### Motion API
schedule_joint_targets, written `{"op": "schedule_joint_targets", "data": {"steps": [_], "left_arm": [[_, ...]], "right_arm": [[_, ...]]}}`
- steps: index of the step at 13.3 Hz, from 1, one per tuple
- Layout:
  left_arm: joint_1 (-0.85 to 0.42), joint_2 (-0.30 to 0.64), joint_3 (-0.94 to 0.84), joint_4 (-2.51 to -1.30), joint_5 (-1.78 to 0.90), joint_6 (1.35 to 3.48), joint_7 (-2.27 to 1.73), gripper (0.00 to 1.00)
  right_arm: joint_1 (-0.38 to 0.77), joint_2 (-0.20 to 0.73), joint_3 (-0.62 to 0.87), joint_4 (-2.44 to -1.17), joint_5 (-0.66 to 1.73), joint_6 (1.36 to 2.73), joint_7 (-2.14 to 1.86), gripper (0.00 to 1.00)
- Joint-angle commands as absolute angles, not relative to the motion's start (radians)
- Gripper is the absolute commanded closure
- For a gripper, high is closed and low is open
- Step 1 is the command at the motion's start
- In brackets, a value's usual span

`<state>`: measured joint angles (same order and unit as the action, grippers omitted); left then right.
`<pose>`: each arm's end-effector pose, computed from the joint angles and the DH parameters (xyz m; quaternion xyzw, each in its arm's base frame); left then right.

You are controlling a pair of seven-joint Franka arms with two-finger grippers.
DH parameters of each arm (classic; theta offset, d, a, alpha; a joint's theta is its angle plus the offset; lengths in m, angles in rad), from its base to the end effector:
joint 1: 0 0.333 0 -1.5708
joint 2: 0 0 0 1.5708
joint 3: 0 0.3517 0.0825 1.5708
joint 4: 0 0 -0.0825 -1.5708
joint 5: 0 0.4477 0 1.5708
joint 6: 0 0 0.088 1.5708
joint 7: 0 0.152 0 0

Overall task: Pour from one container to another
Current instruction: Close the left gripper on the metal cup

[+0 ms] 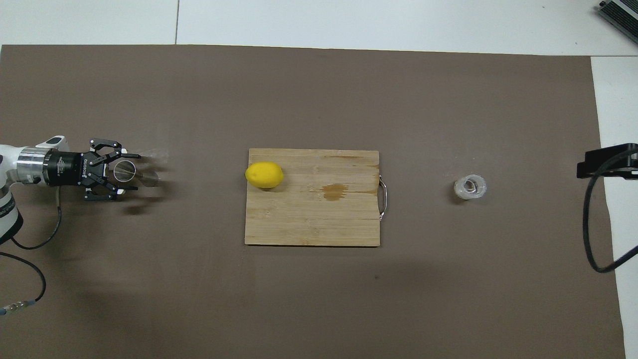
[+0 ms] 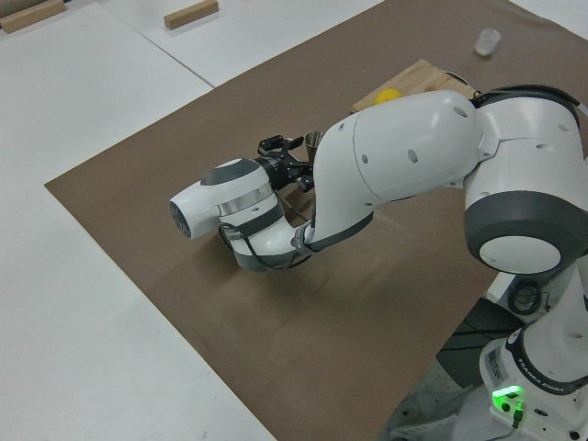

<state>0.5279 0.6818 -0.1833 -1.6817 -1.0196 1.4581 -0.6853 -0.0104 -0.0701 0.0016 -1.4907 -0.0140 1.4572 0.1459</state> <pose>0.6591 0.1023 0.2059 0.5818 0.5063 -0.4584 0.4416 0.5814 -0.0073 0.6895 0.9967 -0.0782 0.0187 0.0057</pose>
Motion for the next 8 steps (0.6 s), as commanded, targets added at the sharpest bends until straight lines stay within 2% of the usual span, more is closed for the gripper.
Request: {"op": "schedule_joint_targets", "data": {"steps": [1,8], "left_arm": [[0.522,0.672,-0.176,-1.704,-1.039,1.45,-0.67,0.38],[0.523,0.673,-0.176,-1.703,-1.039,1.45,-0.67,0.45]], "right_arm": [[-0.026,-0.08,0.011,-1.497,-0.009,1.447,0.121,0.0],[-0.026,-0.08,0.011,-1.497,-0.009,1.447,0.121,0.0]]}}
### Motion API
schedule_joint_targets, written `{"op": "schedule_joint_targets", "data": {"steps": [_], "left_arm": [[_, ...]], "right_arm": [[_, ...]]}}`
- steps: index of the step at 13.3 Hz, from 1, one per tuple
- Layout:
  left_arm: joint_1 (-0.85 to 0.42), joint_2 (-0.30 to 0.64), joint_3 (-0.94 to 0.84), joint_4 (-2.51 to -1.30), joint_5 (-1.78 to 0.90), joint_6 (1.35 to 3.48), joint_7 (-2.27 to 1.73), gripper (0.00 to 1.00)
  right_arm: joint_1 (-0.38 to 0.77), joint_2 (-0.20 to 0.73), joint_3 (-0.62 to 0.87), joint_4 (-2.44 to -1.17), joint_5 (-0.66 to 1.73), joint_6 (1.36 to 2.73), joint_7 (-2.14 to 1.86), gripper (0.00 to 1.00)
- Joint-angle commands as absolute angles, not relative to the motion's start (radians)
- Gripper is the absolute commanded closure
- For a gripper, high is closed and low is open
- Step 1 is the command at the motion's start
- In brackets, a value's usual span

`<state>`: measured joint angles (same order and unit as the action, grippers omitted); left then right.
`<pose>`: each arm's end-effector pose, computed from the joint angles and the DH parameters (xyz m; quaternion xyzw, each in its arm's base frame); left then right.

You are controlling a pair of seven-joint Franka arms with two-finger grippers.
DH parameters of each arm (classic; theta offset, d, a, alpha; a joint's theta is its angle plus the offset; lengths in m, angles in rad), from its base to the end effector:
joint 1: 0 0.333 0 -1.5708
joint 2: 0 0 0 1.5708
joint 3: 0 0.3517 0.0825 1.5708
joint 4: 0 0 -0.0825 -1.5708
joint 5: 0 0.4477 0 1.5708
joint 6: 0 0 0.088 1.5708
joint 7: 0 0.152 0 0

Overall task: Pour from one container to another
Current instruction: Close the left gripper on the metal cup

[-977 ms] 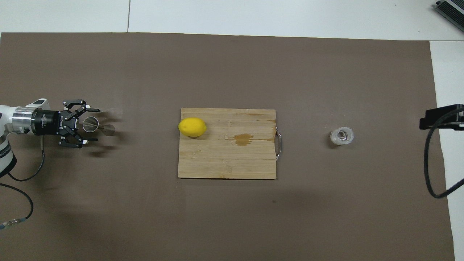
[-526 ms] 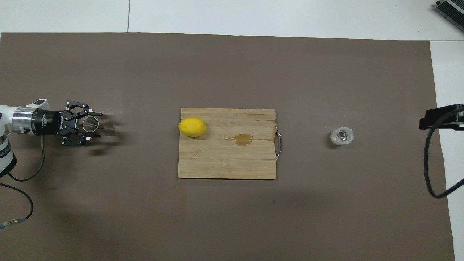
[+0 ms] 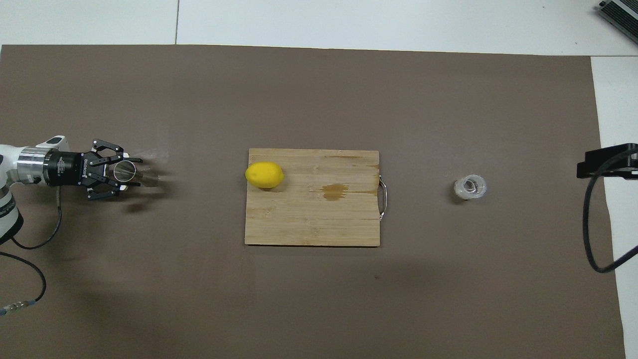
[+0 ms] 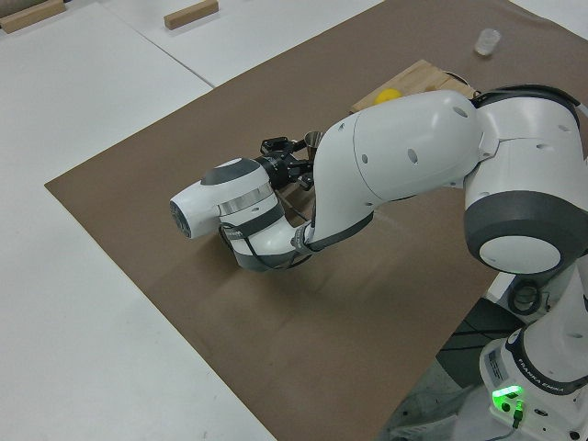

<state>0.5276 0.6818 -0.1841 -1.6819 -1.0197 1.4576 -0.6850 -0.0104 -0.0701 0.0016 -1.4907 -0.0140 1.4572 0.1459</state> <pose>0.6591 0.1015 0.2060 0.5820 0.5056 -0.4588 0.4417 0.5814 -0.0073 0.6895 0.9967 -0.0782 0.0187 0.0057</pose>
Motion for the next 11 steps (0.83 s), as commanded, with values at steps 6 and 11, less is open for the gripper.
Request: {"op": "schedule_joint_targets", "data": {"steps": [6,11], "left_arm": [[0.528,0.673,-0.176,-1.703,-1.039,1.448,-0.67,0.54],[0.528,0.673,-0.176,-1.704,-1.039,1.448,-0.67,0.65]], "right_arm": [[-0.026,-0.08,0.011,-1.497,-0.009,1.447,0.121,0.0],[-0.026,-0.08,0.011,-1.497,-0.009,1.447,0.121,0.0]]}}
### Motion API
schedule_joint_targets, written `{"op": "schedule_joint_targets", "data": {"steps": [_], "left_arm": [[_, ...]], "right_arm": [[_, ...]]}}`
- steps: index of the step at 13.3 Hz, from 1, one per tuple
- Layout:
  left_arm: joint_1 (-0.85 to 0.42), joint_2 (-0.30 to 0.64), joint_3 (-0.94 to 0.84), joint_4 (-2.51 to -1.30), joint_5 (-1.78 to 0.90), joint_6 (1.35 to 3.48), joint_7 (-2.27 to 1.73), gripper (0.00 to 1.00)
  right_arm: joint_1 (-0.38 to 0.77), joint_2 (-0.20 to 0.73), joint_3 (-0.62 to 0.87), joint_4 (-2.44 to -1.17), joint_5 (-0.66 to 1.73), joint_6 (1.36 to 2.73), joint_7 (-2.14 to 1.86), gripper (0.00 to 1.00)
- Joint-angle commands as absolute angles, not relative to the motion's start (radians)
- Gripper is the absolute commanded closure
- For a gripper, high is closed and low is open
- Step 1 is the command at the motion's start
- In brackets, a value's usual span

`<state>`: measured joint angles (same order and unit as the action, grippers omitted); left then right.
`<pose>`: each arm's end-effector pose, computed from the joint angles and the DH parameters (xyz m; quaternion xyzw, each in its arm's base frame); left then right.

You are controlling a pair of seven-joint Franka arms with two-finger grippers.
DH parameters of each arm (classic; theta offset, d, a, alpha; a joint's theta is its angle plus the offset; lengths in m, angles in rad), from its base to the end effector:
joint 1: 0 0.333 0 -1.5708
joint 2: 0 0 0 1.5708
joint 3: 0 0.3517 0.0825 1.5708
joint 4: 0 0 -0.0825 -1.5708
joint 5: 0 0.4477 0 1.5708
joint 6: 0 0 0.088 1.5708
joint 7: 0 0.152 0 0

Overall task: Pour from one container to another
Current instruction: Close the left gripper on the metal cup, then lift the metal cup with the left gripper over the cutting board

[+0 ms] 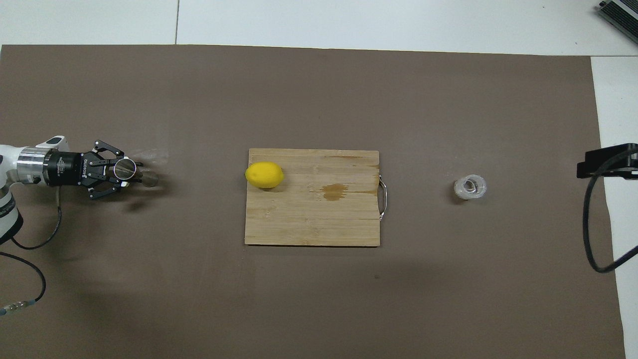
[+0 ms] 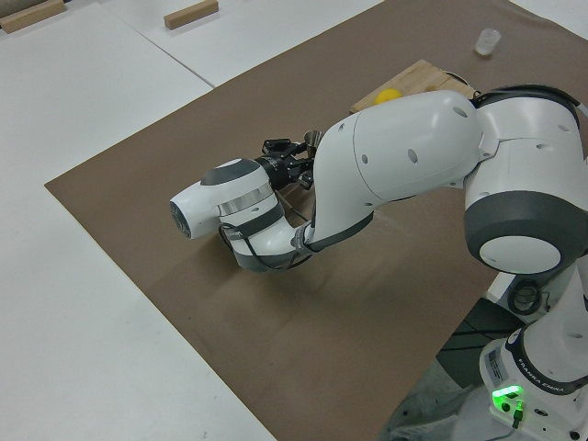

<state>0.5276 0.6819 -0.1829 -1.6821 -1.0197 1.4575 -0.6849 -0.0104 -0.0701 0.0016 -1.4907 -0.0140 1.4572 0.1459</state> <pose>0.6589 0.1022 0.2057 0.5818 0.5061 -0.4587 0.4416 0.5814 -0.0073 0.6895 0.9967 -0.0782 0.0187 0.0057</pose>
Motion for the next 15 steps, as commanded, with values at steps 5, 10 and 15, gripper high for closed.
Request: {"op": "schedule_joint_targets", "data": {"steps": [5,10,15], "left_arm": [[0.531,0.673,-0.176,-1.704,-1.046,1.444,-0.667,0.85],[0.531,0.675,-0.178,-1.721,-1.091,1.433,-0.667,0.94],[0.523,0.672,-0.222,-1.729,-1.155,1.431,-0.67,1.0]], "right_arm": [[-0.026,-0.08,0.011,-1.497,-0.009,1.447,0.121,0.0],[-0.026,-0.08,0.011,-1.497,-0.009,1.447,0.121,0.0],[-0.026,-0.08,0.011,-1.497,-0.008,1.447,0.121,0.0]]}}
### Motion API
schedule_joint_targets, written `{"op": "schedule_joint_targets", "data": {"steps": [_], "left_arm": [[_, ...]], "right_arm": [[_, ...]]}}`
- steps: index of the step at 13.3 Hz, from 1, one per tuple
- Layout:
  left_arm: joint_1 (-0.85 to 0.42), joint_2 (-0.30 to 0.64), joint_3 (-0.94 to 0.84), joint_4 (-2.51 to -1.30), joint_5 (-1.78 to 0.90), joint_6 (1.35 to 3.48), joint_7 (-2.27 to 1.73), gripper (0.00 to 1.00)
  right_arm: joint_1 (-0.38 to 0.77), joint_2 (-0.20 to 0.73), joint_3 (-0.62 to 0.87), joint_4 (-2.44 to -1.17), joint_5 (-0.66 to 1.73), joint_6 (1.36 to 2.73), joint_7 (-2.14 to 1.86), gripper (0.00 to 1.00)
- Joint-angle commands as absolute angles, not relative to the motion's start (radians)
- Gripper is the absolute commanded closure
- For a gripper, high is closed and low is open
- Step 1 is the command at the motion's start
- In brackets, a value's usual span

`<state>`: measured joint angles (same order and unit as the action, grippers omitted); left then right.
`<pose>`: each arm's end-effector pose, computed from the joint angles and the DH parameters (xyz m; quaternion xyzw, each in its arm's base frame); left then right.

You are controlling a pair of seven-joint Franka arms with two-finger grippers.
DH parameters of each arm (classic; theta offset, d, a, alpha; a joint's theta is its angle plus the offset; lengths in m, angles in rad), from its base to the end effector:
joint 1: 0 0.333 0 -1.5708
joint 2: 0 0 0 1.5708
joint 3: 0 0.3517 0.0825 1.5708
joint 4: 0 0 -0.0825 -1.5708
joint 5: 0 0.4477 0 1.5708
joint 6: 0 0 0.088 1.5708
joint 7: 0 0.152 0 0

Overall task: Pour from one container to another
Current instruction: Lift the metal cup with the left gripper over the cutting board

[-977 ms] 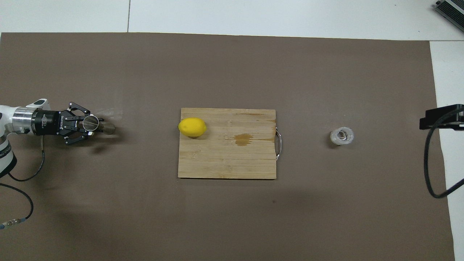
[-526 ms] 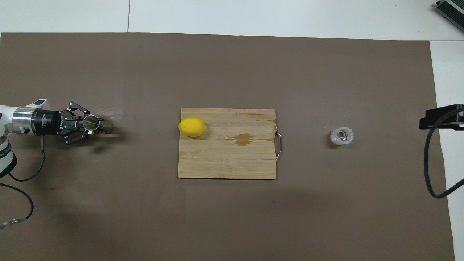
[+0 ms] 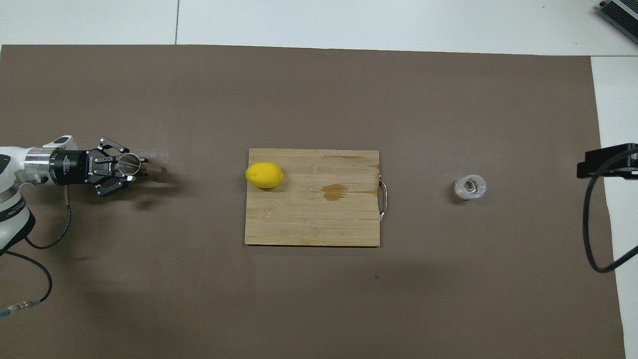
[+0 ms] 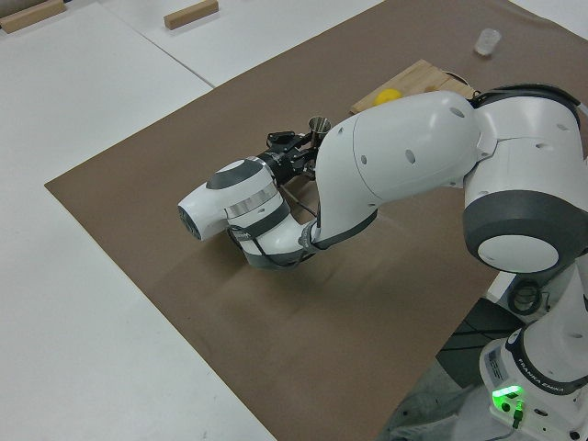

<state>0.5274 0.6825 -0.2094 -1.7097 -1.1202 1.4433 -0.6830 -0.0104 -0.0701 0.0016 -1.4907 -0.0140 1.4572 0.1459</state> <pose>0.6631 0.0781 0.2118 0.5484 0.4925 -0.4761 0.4796 0.5814 -0.0073 0.6895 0.9967 -0.0782 0.0187 0.0057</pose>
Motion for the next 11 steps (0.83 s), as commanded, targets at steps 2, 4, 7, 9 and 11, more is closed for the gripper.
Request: {"op": "schedule_joint_targets", "data": {"steps": [2,4,7,9,11], "left_arm": [[0.52,0.667,-0.253,-1.724,-1.167,1.44,-0.676,1.0],[0.517,0.661,-0.29,-1.726,-1.198,1.471,-0.686,1.0],[0.511,0.66,-0.366,-1.721,-1.233,1.558,-0.733,1.0],[0.496,0.658,-0.425,-1.703,-1.233,1.644,-0.787,1.0],[0.482,0.641,-0.472,-1.701,-1.245,1.719,-0.847,1.0]], "right_arm": [[-0.026,-0.08,0.011,-1.497,-0.009,1.447,0.121,0.0],[-0.026,-0.08,0.011,-1.497,-0.009,1.447,0.121,0.0],[-0.026,-0.08,0.011,-1.497,-0.009,1.447,0.121,0.0],[-0.026,-0.08,0.011,-1.497,-0.009,1.447,0.121,0.0],[-0.026,-0.08,0.011,-1.497,-0.009,1.447,0.121,0.0]]}}
